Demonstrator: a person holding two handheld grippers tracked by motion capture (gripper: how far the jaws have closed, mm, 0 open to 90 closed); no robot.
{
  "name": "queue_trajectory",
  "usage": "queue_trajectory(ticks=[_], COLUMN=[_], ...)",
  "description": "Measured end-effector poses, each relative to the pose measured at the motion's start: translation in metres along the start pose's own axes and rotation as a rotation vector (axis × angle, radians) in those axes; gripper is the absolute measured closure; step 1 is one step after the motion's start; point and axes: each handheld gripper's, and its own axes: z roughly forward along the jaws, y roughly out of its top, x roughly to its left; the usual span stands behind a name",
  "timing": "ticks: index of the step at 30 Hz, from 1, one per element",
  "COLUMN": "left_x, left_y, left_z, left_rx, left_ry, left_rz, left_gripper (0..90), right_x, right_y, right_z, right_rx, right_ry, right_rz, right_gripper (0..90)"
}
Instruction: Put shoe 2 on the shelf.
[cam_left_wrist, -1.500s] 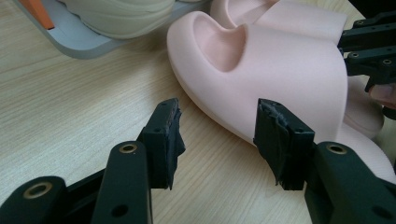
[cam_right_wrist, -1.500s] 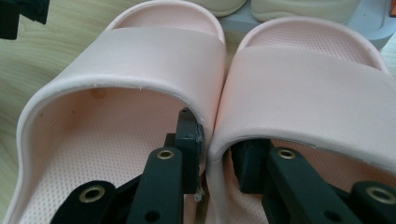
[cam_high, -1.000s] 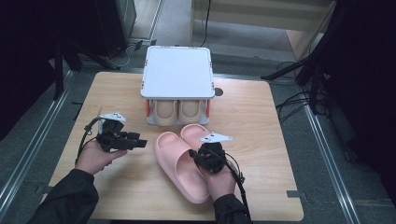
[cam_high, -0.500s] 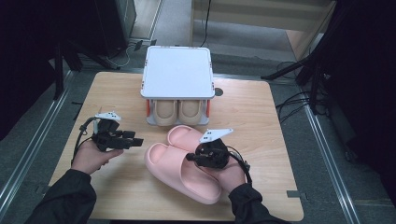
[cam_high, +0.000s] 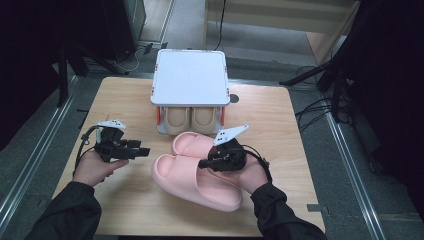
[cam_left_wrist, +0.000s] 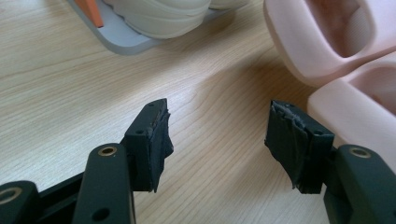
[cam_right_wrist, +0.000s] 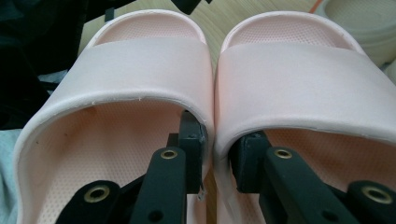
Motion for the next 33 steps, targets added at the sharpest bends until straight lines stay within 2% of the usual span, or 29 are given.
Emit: queue_trajectory(ticks=[3,7,18,28,29,30,31,33], left_x=[0.001,0.003,0.005,0.006,0.006,0.006,0.006,0.006], left_y=[0.000,-0.001,-0.007,-0.018,-0.018,-0.020,-0.020,-0.022], left_z=[-0.001,-0.001,-0.007,-0.017,-0.017,-0.019,-0.019,-0.021], left_rx=[-0.006,-0.001,-0.007,-0.012,-0.012,-0.013,-0.013,-0.012], left_ry=[-0.003,-0.002,0.015,0.038,0.038,0.042,0.042,0.046], left_rz=[-0.007,-0.011,-0.028,-0.052,-0.052,-0.054,-0.054,-0.057], left_gripper=[39.0,38.9,38.3,38.2,38.2,38.2,38.2,38.2], right_x=[0.000,-0.001,-0.001,-0.005,-0.005,-0.007,-0.007,-0.009], right_y=[0.007,0.015,0.041,0.087,0.087,0.096,0.096,0.110], right_z=[-0.001,-0.002,-0.009,-0.026,-0.026,-0.028,-0.028,-0.031], right_rx=[0.015,0.033,0.027,0.015,0.015,0.011,0.011,0.009], right_ry=[0.019,0.070,0.080,0.081,0.081,0.073,0.073,0.053], right_rz=[-0.020,-0.026,-0.059,-0.104,-0.104,-0.118,-0.118,-0.119], right_gripper=[77.0,76.9,76.9,76.8,76.8,76.8,76.8,76.8])
